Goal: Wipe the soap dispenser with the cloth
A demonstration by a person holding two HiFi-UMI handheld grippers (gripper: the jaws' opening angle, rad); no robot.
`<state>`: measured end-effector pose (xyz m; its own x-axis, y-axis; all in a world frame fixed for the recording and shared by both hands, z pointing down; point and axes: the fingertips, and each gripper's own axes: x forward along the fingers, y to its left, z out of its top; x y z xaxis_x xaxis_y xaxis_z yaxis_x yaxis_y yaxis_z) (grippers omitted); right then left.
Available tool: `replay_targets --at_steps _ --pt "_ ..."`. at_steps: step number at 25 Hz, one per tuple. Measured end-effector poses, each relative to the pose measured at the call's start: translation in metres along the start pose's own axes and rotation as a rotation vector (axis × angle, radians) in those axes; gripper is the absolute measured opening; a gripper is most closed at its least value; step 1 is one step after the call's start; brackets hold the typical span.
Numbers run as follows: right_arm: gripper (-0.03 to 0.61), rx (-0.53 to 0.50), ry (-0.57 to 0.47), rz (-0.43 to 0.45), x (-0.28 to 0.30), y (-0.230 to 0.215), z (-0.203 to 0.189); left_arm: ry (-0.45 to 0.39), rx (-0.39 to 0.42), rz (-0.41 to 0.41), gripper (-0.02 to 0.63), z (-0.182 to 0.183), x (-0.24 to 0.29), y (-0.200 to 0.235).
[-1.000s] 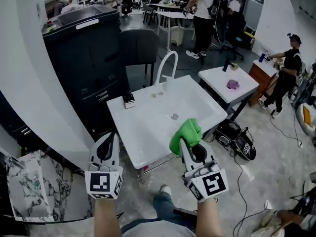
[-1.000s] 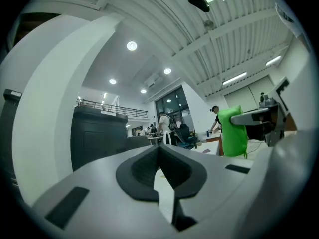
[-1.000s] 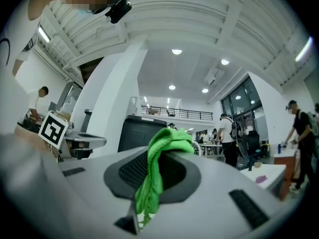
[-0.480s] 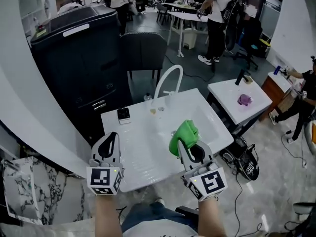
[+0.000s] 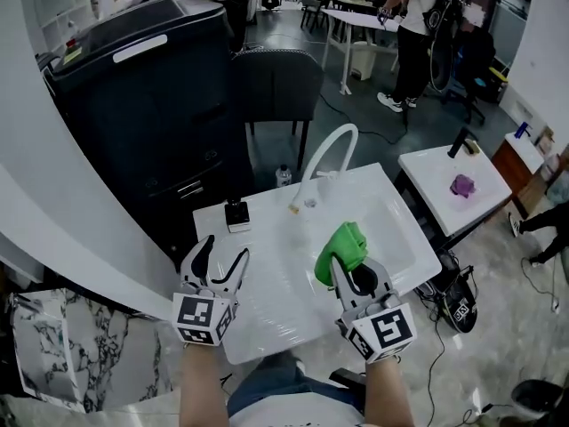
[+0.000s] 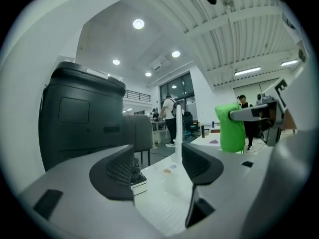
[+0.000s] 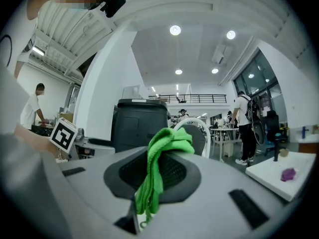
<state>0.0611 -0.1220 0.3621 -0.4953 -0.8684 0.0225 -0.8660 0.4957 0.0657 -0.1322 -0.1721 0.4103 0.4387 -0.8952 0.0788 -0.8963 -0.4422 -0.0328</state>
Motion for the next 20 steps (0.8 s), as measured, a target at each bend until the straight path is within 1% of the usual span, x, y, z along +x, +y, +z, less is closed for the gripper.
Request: replay_targets --at_steps 4,7,9,10,12,13,18,20 --pt "0.049 0.023 0.039 -0.014 0.023 -0.007 -0.011 0.054 -0.005 0.000 0.299 -0.022 0.028 0.020" --pt "0.049 0.046 0.094 -0.022 0.038 -0.009 -0.028 0.084 0.000 0.001 0.267 -0.037 0.051 0.034" --pt "0.049 0.055 0.137 -0.022 0.044 -0.005 -0.042 0.108 -0.001 -0.004 0.258 -0.052 0.064 0.041" --pt "0.049 0.057 0.158 -0.023 0.045 -0.003 -0.049 0.114 -0.003 0.001 0.253 -0.059 0.070 0.044" --pt "0.049 0.058 0.196 -0.025 0.049 -0.001 -0.062 0.116 -0.007 0.021 0.216 -0.070 0.083 0.053" --pt "0.049 0.057 0.215 -0.026 0.050 0.000 -0.068 0.119 -0.005 0.027 0.210 -0.076 0.091 0.057" --pt "0.049 0.058 0.294 -0.042 0.051 -0.001 -0.091 0.173 0.061 -0.003 0.207 -0.102 0.125 0.067" --pt "0.049 0.061 0.309 -0.043 0.053 0.000 -0.097 0.170 0.075 -0.003 0.198 -0.105 0.135 0.074"
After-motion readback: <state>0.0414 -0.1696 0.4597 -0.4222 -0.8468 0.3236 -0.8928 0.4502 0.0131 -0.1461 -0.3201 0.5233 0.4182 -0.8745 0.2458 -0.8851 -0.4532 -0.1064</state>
